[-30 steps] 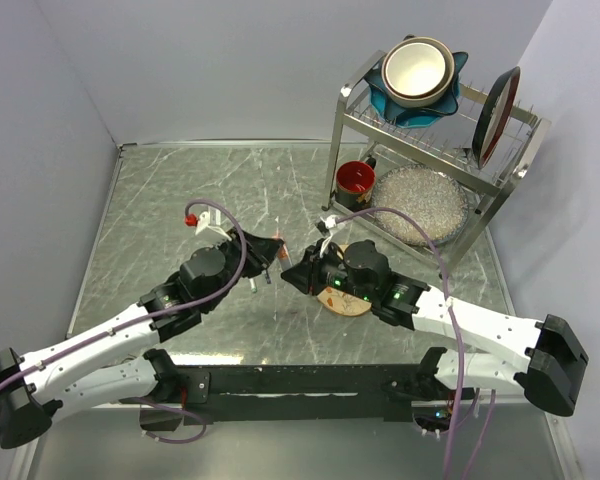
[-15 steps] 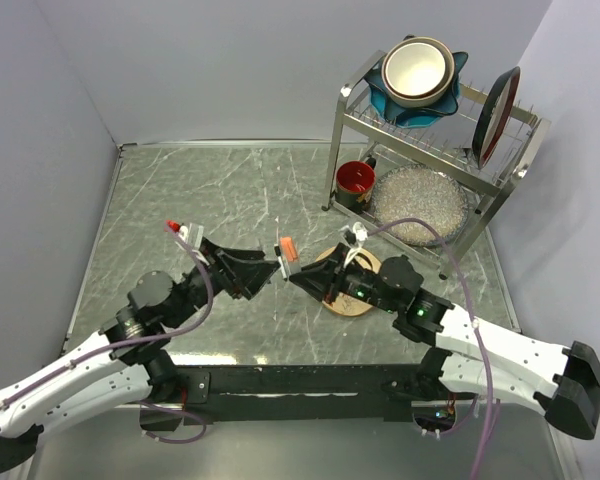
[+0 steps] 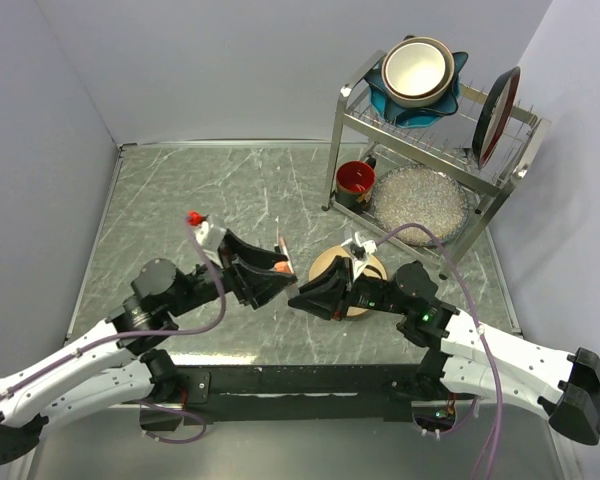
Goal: Insert the pens into the pen caps
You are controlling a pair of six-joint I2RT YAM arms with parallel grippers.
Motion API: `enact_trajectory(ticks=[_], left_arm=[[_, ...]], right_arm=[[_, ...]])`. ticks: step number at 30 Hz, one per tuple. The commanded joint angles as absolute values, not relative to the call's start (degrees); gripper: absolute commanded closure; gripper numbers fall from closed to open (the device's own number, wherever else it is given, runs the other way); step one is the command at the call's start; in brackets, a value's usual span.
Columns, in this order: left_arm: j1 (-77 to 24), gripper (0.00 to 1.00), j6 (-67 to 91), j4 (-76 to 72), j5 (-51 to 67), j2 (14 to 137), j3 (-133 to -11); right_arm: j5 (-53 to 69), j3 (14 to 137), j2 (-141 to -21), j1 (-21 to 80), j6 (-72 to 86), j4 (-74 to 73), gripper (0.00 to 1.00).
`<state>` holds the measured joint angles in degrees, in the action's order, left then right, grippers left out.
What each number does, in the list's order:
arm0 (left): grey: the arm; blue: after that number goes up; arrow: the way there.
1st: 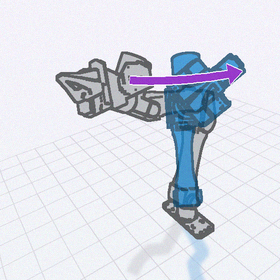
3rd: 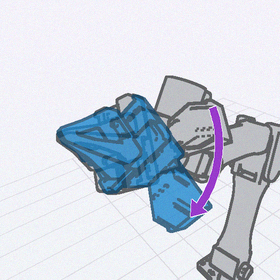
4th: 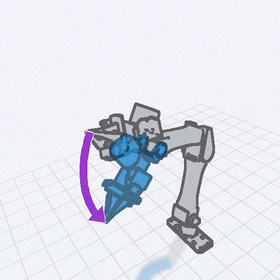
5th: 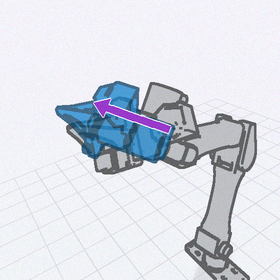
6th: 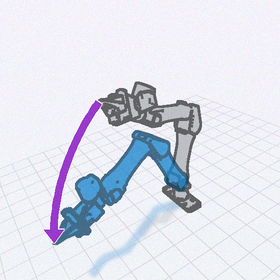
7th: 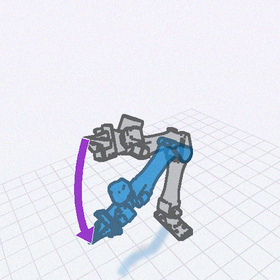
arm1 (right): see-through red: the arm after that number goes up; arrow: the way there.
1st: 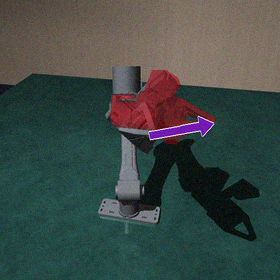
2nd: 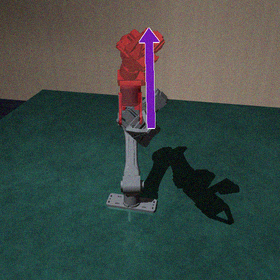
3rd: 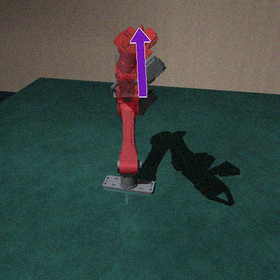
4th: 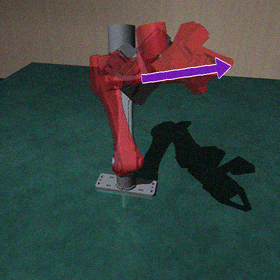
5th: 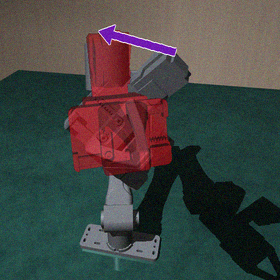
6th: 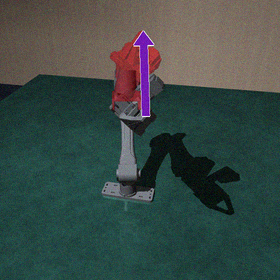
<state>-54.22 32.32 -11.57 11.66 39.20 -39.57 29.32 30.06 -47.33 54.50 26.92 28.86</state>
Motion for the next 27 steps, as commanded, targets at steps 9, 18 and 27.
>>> enact_trajectory(ticks=[9, 18, 27], left_arm=[[-54.23, 0.33, 32.17, -18.81, 15.03, 39.99, -41.31], [-54.32, 0.99, 36.82, -18.28, 25.02, 44.90, -40.26], [-54.40, 0.99, 43.40, -24.85, 31.46, 46.14, -32.35]], right_arm=[[33.22, 30.06, -46.05, 54.67, 27.95, 32.08, 1.00], [32.26, 34.26, -46.76, 53.70, 28.30, 34.19, 1.00], [33.22, 41.12, -50.18, 42.54, 37.53, 40.25, 1.00]])
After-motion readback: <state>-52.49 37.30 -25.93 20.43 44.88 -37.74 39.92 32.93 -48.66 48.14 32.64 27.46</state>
